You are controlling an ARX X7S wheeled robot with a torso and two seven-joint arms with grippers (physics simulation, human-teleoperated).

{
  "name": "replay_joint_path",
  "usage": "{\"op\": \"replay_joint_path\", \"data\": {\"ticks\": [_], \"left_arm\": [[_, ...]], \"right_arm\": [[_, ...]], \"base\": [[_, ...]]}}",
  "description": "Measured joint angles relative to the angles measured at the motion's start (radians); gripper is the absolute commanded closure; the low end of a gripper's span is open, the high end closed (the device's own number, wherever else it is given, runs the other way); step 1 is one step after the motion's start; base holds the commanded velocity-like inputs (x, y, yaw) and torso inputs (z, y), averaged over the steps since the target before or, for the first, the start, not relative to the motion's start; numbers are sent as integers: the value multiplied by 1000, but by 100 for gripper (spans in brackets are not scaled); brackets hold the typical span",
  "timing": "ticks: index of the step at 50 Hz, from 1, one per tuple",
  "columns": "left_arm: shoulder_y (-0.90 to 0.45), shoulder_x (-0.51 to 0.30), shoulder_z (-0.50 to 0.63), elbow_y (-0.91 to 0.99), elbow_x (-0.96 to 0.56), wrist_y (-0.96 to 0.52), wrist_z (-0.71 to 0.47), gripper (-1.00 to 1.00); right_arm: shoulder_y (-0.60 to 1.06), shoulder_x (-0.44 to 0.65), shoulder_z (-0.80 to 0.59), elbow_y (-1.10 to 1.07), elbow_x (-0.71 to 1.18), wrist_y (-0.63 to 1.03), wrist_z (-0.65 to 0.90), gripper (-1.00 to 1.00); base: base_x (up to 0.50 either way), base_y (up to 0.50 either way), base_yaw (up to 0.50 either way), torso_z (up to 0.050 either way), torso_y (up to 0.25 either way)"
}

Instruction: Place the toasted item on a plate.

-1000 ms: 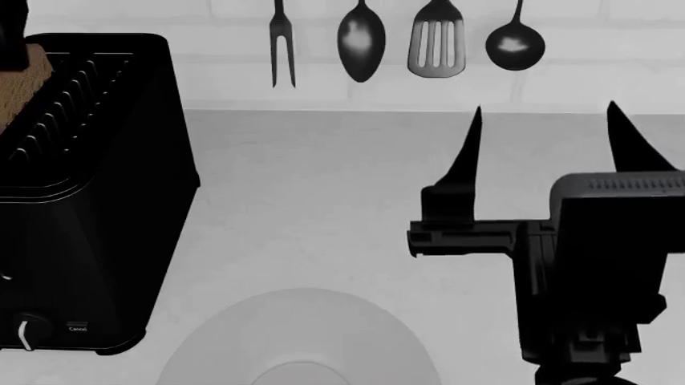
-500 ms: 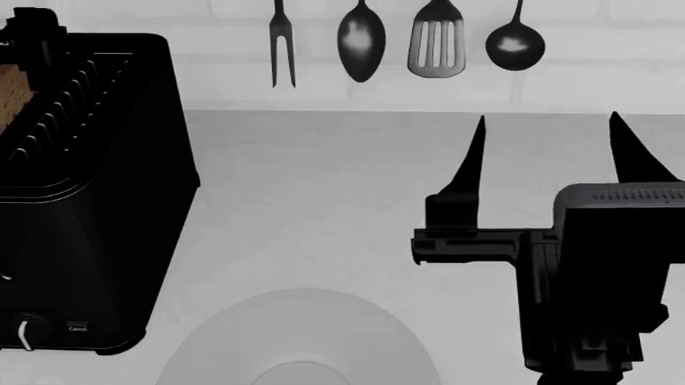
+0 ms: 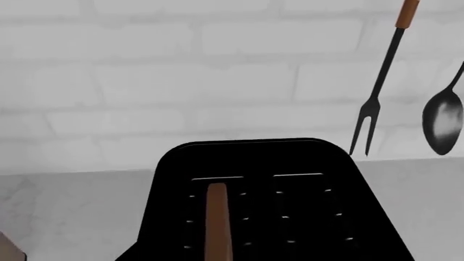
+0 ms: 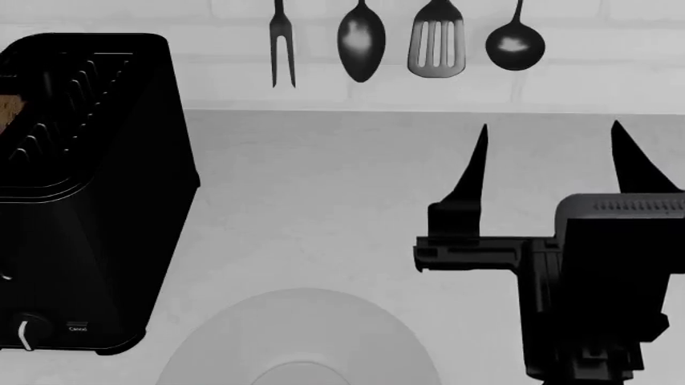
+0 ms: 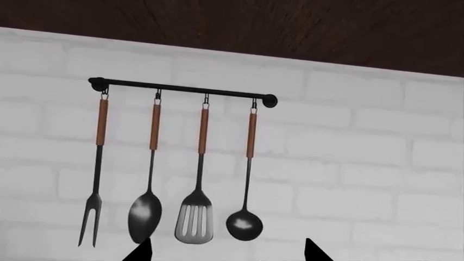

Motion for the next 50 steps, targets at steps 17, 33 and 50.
{"op": "replay_joint_path", "data": {"ticks": [17, 33, 50], "left_arm": [[38, -19, -20, 63, -22, -73, -18, -100], [49, -23, -25, 84, -31, -82, -25, 100], [44, -27, -11, 86, -30, -80, -15, 100]], "right_arm": [[0, -2, -12, 16, -1, -15, 4, -100], [-3, 0, -14, 19, 6, -21, 8, -100], [-11, 5, -10, 16, 11, -27, 15, -100]], "base": [[0, 0, 0, 0, 0], [0, 0, 0, 0, 0], [0, 0, 0, 0, 0]]}}
